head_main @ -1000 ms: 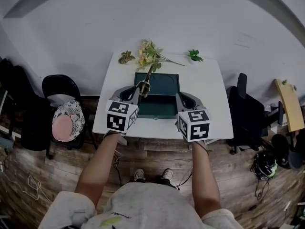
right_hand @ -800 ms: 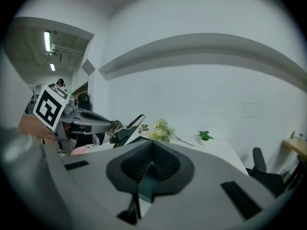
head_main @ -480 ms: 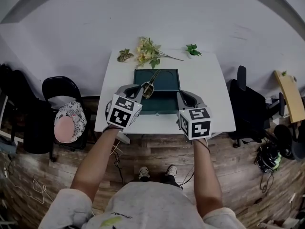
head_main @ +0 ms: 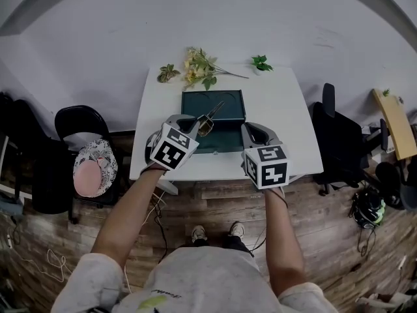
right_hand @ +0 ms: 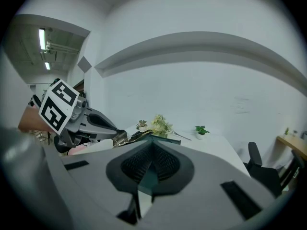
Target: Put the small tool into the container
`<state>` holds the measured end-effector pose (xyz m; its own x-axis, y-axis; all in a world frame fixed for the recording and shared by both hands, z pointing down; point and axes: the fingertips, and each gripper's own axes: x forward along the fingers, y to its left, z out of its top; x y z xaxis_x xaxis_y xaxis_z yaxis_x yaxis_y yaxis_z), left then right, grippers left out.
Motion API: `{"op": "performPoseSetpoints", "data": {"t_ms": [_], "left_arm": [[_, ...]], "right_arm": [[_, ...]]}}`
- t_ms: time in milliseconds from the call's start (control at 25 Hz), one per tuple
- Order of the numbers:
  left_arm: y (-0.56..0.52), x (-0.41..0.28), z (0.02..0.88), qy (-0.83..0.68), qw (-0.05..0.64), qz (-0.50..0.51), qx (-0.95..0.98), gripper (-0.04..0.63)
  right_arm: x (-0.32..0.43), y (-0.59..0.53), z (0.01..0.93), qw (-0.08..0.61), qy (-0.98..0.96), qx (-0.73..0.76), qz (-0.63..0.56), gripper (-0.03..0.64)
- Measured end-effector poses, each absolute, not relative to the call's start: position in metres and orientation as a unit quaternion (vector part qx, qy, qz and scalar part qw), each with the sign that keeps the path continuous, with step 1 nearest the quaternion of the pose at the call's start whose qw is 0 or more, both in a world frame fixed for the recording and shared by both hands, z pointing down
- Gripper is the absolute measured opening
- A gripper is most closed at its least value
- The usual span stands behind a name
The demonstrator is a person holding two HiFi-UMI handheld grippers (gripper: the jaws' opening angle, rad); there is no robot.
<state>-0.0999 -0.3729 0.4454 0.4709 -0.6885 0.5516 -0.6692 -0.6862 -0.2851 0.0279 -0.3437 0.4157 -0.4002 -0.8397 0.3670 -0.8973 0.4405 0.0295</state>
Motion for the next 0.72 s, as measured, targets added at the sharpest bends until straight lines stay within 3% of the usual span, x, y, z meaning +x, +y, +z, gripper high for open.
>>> {"op": "performPoseSetpoints", "data": {"t_ms": [720], "left_arm": [[-0.379, -0.072, 0.481, 0.291, 0.079, -0.458, -0.836, 0.000]], "right_arm": [[0.034, -0.345, 0.430, 0.166, -0.826, 0.529, 0.100, 0.005]]}}
